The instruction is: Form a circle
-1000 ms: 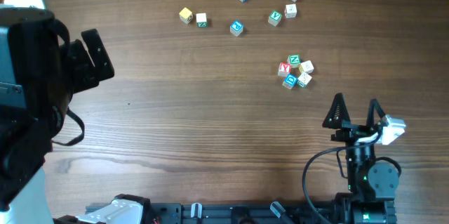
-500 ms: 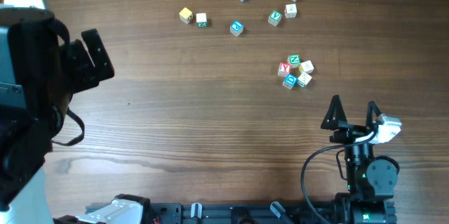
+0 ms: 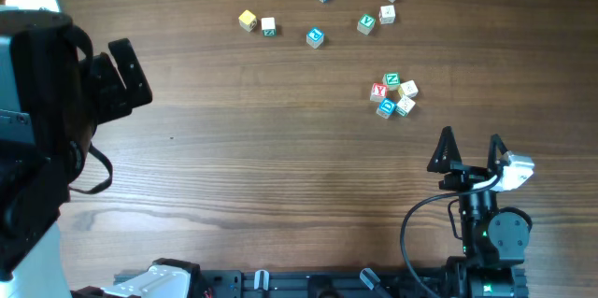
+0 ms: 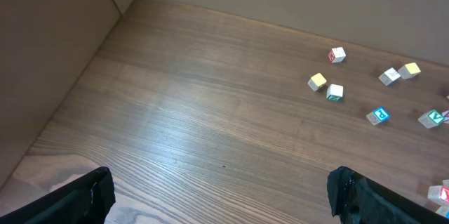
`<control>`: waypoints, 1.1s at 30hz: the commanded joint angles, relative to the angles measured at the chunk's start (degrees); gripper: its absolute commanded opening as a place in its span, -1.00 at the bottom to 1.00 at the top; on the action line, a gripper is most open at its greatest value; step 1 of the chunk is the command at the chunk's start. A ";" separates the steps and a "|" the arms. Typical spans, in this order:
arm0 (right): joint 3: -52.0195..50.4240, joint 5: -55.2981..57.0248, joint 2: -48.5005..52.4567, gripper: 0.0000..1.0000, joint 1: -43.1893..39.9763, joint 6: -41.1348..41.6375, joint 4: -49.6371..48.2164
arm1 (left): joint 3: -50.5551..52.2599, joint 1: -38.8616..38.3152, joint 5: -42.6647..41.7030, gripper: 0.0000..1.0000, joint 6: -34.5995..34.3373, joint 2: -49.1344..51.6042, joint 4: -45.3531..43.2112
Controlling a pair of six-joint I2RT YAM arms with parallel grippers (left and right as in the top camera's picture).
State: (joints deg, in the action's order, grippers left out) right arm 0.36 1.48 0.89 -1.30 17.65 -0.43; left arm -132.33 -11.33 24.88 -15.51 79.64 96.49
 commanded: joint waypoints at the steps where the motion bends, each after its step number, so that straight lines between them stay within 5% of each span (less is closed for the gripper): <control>1: -0.07 -0.96 -0.61 0.99 0.20 -0.96 0.00 | 0.02 0.26 0.70 1.00 0.11 -0.04 0.00; 33: -0.07 -0.94 -0.61 0.99 0.20 -0.96 0.00 | 0.02 0.37 -0.98 1.00 0.09 -1.40 -0.74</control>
State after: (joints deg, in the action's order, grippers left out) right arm 0.36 1.48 0.89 -1.30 17.65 -0.40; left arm -132.31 -11.33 24.73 -15.51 80.25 96.36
